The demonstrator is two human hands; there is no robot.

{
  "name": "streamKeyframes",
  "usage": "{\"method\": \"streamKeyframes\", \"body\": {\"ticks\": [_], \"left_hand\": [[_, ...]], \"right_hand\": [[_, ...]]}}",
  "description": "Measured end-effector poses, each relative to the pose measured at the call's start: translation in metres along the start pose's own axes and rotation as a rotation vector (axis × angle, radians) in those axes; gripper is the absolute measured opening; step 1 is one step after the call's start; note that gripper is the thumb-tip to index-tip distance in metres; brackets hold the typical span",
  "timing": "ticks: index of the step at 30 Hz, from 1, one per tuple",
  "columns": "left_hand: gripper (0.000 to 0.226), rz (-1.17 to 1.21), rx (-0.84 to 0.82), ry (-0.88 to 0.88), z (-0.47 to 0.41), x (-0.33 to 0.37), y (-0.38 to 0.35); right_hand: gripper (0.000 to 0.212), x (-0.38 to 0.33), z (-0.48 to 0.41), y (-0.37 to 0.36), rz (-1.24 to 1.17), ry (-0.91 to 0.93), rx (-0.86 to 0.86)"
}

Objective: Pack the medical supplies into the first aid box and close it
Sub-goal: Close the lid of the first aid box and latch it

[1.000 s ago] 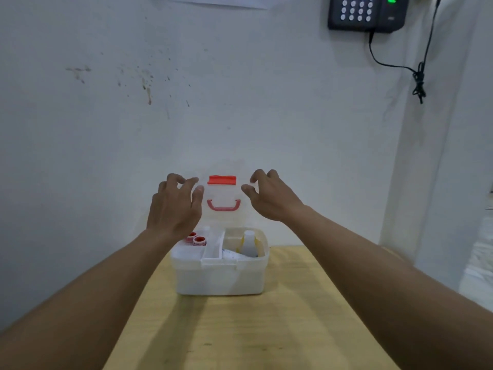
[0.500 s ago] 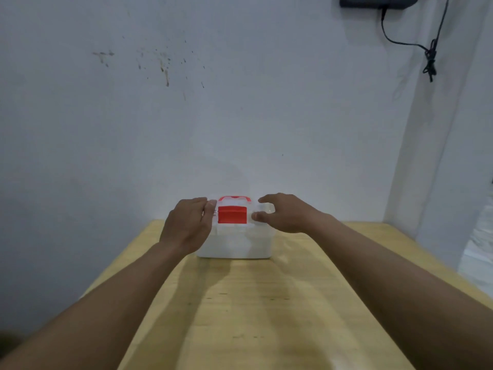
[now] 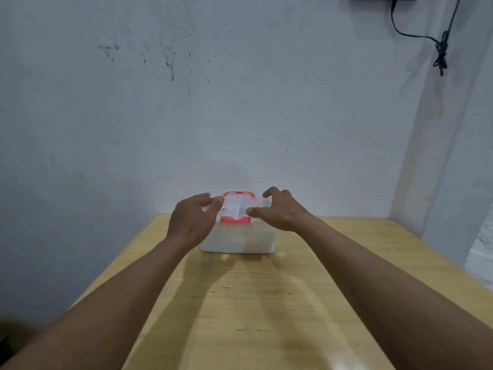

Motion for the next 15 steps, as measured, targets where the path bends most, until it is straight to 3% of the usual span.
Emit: {"method": "streamKeyframes", "body": {"ticks": [3,8,15], "left_hand": [[0.044,-0.05,-0.037,-0.064,0.001,-0.002,-0.002],[0.076,-0.227,-0.126,-0.169,0.006,-0.018,-0.012],[0.076,-0.15,-0.102,-0.178,0.01,-0.024,-0.016]], "right_hand": [[0.093,0.001,-0.001,-0.005,0.026,0.007,-0.025],[0.106,0.007,0.008,-0.015,0.103,0.087,-0.028],[0.108,0.017,0.014,-0.03,0.085,0.135,0.09]]}}
Point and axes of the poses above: each hand's wrist, its own z-axis away from the middle knuckle, its own y-axis out of the back of the hand, x = y × z, the point moved 6 cm from there along -z, towards the middle knuckle, and after that the axes turned 8 degrees about y, right-handed, at the moved point
